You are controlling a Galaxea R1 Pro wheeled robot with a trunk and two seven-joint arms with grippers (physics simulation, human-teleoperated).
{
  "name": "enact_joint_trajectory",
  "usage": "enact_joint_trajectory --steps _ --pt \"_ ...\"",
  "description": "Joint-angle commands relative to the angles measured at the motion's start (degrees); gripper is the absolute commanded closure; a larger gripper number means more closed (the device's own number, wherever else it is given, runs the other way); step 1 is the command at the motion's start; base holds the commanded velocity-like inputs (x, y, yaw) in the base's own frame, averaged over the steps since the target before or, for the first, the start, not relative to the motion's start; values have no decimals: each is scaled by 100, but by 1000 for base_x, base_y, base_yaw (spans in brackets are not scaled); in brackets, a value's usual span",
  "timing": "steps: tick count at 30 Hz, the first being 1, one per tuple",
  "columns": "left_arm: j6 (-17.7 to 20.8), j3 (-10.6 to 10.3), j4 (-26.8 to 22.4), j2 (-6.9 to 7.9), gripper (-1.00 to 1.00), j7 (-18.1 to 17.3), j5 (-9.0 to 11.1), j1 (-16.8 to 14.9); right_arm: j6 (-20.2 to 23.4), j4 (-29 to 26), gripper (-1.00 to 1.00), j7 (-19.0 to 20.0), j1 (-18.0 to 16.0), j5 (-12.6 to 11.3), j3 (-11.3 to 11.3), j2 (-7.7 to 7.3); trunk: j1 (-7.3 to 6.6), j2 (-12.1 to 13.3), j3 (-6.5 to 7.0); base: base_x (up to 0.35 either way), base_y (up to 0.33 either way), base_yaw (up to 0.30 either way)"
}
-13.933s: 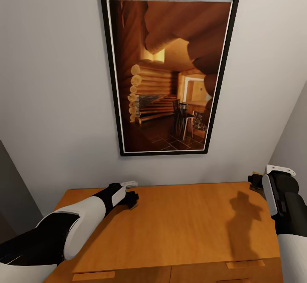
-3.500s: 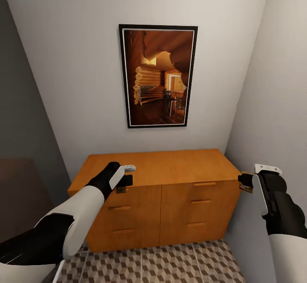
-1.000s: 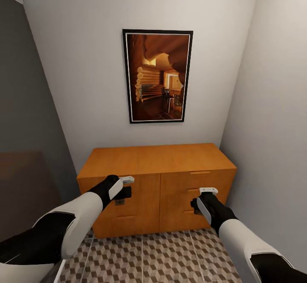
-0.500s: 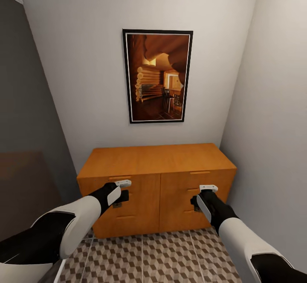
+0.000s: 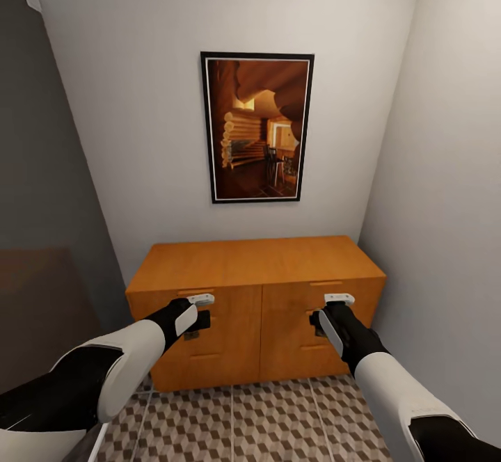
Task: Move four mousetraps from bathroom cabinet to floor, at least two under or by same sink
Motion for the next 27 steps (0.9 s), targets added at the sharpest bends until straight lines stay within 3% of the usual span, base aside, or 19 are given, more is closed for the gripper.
enact_joint_trajectory --steps 1,15,27 --pt "30 -40 -10 -2 100 18 54 -3 25 -6 100 -53 -5 -40 28 -3 3 -11 -8 0 0 5" --pt "31 -40 -7 -5 100 38 61 -3 34 -5 100 -49 -5 -46 28 -9 3 -11 1 -11 0 1" --pt "30 -40 -2 -5 100 39 64 -3 40 -5 100 -49 -5 -46 28 -18 3 -11 1 -301 0 0"
